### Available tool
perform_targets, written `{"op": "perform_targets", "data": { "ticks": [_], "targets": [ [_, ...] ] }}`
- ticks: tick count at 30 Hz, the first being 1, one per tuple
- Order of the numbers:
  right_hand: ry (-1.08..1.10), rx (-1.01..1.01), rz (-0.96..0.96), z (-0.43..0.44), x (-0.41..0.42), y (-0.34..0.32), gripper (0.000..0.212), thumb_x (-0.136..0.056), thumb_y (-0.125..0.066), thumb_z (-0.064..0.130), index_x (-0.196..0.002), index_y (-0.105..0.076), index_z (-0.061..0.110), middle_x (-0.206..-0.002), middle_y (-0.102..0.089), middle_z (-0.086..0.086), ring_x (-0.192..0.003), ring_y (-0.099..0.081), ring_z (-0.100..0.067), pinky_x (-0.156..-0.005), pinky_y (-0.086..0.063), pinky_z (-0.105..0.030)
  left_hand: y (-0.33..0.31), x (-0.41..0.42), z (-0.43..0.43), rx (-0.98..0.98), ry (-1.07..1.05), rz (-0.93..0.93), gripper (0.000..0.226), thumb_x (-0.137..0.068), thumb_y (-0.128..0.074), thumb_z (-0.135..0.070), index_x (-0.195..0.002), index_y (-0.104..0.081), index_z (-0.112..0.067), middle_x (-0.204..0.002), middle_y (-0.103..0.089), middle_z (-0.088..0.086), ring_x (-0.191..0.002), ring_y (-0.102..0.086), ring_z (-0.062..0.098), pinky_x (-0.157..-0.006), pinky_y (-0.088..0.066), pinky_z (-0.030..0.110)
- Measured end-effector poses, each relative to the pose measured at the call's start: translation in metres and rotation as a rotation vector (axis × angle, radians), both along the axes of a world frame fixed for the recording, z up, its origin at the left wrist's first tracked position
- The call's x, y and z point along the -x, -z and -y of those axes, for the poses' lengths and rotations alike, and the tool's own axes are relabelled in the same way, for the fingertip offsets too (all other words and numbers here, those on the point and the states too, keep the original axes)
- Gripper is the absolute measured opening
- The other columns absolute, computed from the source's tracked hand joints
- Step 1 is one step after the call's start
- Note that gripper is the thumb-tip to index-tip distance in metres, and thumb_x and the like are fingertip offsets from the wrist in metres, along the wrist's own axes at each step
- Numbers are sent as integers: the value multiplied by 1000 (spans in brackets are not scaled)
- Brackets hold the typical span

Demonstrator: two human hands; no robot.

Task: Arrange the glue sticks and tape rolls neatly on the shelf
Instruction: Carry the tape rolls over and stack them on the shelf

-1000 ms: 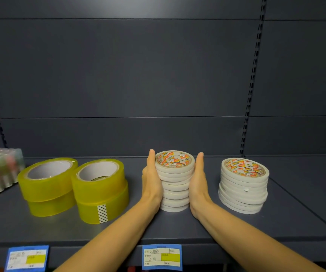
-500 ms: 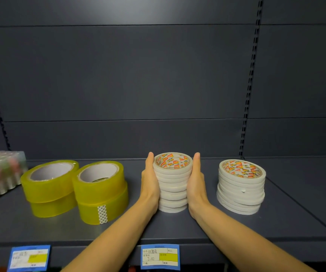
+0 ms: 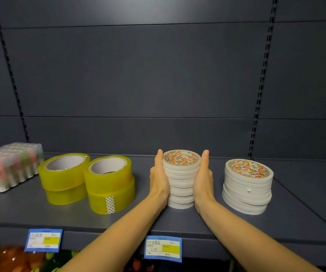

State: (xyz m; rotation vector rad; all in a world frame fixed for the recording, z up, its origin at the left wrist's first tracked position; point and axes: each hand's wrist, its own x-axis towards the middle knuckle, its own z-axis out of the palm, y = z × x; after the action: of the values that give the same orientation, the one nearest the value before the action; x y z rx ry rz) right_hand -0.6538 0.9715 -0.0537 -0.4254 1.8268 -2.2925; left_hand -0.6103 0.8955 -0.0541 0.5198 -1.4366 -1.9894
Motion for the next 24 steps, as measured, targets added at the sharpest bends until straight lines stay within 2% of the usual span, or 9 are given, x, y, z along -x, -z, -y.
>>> {"op": "perform_targets", "data": {
  "ticks": [5,8,10,12,14,16,18,21,24],
  "targets": [
    [16,1,-52,-3,-1,0,62,-94,-17,60,-112,-65,24,-112,-69,-1,-99,-62,-14,-81,-49,-27,-9,-8,-5,18,22,61,70,-91,-25,-64,-107,-69,-12,-108,-71,11,-107,-63,28,-103,-44,45],
    [45,53,-258,-7,-8,-1,46,-101,-21,43,-132,-50,27,-134,-54,4,-120,-50,-12,-102,-41,-30,-14,-27,-6,98,25,45,63,-95,-20,-58,-98,-69,-19,-95,-74,-3,-97,-67,12,-87,-52,25],
    [125,87,-466,-14,-17,-4,33,-103,-29,30,-129,-47,23,-133,-49,6,-123,-45,-8,-102,-35,-20,-18,-55,-9,251,-72,31,51,-98,-23,-48,-99,-66,-20,-98,-70,-9,-95,-63,4,-88,-45,17],
    [177,153,-659,-22,-29,-9,24,-98,-37,24,-120,-48,27,-124,-50,8,-115,-47,-4,-96,-35,-9,-16,-92,-7,449,-302,-91,38,-98,-33,-40,-95,-65,-21,-102,-68,-8,-96,-60,2,-92,-40,14],
    [84,218,-761,-26,-43,-18,21,-91,-42,24,-106,-51,36,-112,-57,12,-105,-53,-5,-92,-40,-13,-14,-129,1,642,-489,-211,29,-92,-37,-39,-98,-62,-26,-104,-64,-12,-99,-56,-4,-88,-36,5],
    [-140,201,-751,-17,-57,-28,16,-87,-47,26,-94,-57,36,-98,-63,15,-95,-58,-5,-86,-44,-15,-11,-151,16,618,-535,-214,20,-94,-42,-36,-110,-54,-33,-115,-55,-17,-111,-48,-4,-95,-33,9],
    [-337,59,-698,6,-70,-32,13,-92,-48,21,-93,-57,31,-97,-63,13,-95,-59,-6,-88,-45,-19,-1,-159,36,562,-507,-134,29,-98,-42,-24,-126,-42,-33,-129,-43,-21,-125,-37,1,-108,-28,23],
    [-405,-224,-519,49,-79,-29,17,-99,-41,25,-111,-53,25,-120,-59,4,-114,-53,-11,-100,-39,-27,11,-158,54,569,-399,15,53,-98,-40,-23,-146,-18,-24,-151,-21,-11,-140,-19,5,-118,-17,34],
    [-411,-261,-224,81,-78,-22,43,-99,-35,43,-135,-44,22,-139,-49,2,-126,-46,-14,-108,-33,-29,23,-150,64,614,-305,39,64,-97,-39,-29,-148,-1,-26,-151,-4,-19,-143,-6,4,-120,-10,33]
  ]
}}
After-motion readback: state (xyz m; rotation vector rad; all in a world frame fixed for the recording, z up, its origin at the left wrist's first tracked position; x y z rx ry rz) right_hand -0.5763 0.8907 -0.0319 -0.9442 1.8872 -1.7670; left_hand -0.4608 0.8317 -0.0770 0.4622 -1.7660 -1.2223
